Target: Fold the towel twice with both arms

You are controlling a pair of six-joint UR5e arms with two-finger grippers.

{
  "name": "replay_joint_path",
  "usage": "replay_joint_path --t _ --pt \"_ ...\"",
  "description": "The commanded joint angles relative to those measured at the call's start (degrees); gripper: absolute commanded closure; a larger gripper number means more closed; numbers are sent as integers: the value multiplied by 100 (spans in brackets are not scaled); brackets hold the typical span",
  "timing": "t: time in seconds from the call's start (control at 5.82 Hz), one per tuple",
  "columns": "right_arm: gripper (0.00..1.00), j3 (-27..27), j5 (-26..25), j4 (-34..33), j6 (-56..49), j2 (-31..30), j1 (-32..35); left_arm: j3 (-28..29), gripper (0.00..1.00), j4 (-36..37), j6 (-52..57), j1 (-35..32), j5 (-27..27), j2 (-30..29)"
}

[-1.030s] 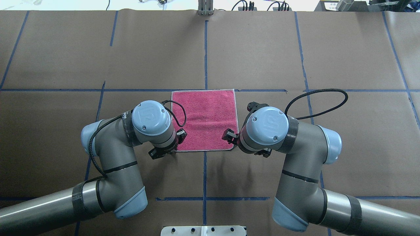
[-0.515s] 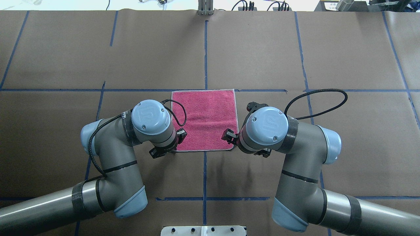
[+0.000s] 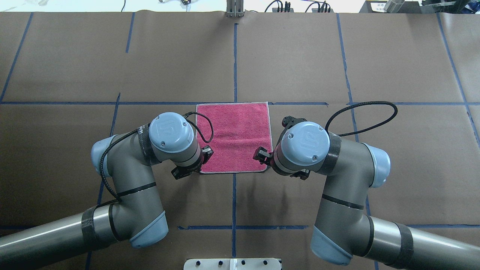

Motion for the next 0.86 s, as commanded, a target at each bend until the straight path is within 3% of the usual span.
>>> replay_joint_path --t 0.0,0.34,0.69 --pt "0 14 9 -9 0 -9 1 1 100 -8 66 -9 -6 0" --pt "0 -99 0 26 -9 -26 10 -34 100 1 66 -9 -15 -9" --pt "0 -598 -9 35 -52 149 54 -43 100 10 66 -9 -24 -9"
